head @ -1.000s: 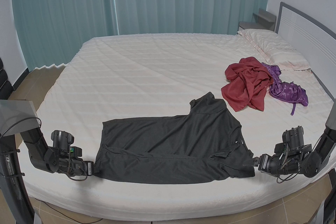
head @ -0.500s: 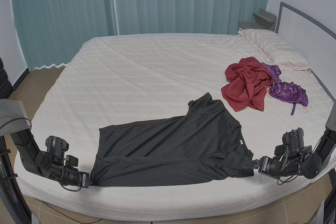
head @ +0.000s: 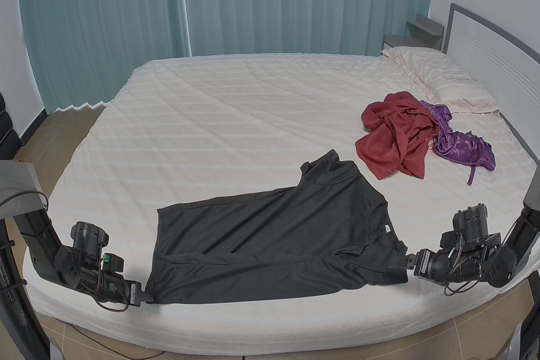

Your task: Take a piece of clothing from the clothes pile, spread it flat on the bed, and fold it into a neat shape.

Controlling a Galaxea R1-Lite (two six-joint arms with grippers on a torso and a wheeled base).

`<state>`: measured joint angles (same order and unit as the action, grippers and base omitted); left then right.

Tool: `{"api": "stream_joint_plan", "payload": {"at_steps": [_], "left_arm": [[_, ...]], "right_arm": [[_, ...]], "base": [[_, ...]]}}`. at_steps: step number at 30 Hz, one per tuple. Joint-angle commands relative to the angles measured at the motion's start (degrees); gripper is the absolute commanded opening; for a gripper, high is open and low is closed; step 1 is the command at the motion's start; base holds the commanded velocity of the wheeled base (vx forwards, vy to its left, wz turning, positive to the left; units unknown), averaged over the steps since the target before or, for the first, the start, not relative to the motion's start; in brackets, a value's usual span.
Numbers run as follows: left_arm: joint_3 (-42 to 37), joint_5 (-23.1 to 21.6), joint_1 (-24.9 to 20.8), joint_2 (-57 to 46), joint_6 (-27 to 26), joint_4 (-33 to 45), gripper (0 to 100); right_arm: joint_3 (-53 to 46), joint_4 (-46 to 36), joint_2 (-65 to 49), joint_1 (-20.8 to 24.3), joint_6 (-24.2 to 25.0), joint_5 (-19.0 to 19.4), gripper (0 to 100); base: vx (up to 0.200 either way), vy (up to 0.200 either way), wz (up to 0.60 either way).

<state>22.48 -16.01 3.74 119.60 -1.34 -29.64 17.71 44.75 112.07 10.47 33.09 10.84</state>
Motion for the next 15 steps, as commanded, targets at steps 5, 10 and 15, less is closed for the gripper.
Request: {"api": "stream_joint_plan", "payload": {"at_steps": [5, 10, 15], "left_arm": [[-0.77, -1.04, 1.71, -2.80, 5.47, -0.25, 100], [-0.33, -6.32, 1.62, -5.87, 18.13, -0.42, 100], [0.02, -8.78, 1.88, -5.52, 24.02, -1.21, 100]], "right_arm": [[6.19, 2.71, 2.72, 2.01, 12.62, -3.98, 100], [13.84, 2.80, 10.63, 6.05, 17.54, -12.42, 100], [20.61, 2.80, 17.39, 7.99, 21.06, -16.46, 100]], "base": [[0.000, 0.000, 0.00], [0.000, 0.000, 0.00], [0.000, 0.000, 0.00]]}}
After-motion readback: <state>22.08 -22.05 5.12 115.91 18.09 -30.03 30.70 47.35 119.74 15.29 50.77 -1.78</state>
